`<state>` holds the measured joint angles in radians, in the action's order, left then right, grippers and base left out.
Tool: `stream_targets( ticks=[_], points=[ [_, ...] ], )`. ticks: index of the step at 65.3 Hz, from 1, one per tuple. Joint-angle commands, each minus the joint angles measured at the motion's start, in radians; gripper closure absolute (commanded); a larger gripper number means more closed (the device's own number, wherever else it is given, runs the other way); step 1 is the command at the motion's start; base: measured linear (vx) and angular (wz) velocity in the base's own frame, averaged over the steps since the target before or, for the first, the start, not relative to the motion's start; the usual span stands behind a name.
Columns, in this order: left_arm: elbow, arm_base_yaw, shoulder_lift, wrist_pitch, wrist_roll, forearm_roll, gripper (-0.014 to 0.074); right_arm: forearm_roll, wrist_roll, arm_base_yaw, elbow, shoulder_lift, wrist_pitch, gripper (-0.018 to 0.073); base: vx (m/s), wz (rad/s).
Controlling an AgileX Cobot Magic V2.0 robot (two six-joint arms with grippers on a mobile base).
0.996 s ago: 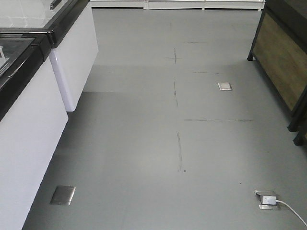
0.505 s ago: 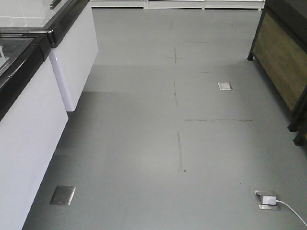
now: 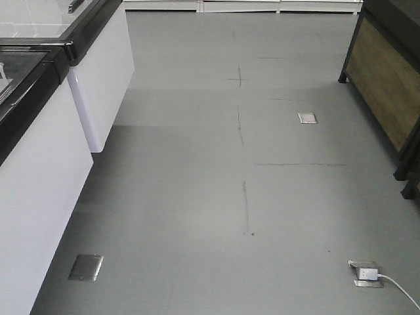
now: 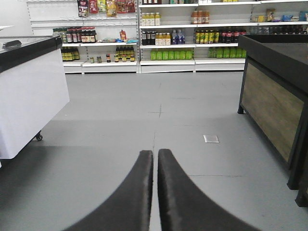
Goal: Left arm holds basket, right arm returns cookies
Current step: 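Close the left gripper on the light-blue basket handle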
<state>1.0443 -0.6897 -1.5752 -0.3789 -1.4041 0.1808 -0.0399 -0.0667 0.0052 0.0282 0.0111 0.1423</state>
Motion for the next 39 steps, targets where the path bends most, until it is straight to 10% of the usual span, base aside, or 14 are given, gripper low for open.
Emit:
stream_targets(
  ticks=[1,39],
  points=[
    [0.029,-0.001,0.019,-0.125,-0.003,-0.035,0.0104,-0.003,0.009,-0.005,0.018,0.009,-0.076,0.0566,0.00,0.00],
    [0.029,0.000,-0.008,-0.174,-0.003,-0.062,0.0351,-0.003,0.009,-0.005,0.018,0.009,-0.076,0.0566,0.00,0.00]
  ],
)
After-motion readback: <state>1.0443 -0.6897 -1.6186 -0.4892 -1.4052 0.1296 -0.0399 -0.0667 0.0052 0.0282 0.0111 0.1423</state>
